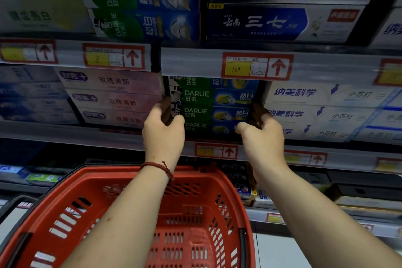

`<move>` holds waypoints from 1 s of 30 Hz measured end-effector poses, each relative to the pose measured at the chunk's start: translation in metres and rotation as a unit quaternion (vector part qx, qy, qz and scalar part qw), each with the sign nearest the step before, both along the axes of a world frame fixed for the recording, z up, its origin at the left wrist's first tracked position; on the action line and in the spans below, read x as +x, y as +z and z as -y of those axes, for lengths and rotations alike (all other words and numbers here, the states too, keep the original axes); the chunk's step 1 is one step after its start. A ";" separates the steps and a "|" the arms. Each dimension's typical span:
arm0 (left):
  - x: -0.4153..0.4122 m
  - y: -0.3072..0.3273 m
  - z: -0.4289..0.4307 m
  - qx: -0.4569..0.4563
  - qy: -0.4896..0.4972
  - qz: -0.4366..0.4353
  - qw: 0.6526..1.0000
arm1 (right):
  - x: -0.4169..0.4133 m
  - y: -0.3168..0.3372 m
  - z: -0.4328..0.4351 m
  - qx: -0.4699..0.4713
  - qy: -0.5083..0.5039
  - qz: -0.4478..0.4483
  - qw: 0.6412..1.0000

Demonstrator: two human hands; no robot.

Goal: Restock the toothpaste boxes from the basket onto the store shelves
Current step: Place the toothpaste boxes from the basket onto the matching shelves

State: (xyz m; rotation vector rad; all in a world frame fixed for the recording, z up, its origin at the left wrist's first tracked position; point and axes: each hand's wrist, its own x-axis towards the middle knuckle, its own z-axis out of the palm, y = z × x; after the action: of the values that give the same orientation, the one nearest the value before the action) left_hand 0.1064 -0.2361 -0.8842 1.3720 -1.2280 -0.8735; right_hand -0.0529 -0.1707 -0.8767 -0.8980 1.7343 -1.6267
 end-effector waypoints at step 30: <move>-0.009 -0.009 -0.012 0.049 0.013 0.040 0.998 | 0.015 -0.006 0.000 0.027 -0.021 -0.021 0.999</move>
State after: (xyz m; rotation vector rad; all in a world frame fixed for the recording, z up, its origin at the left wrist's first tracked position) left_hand 0.0970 -0.2238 -0.8932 1.5119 -1.2390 -0.8777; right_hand -0.0376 -0.1703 -0.8823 -0.8814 1.8271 -1.5900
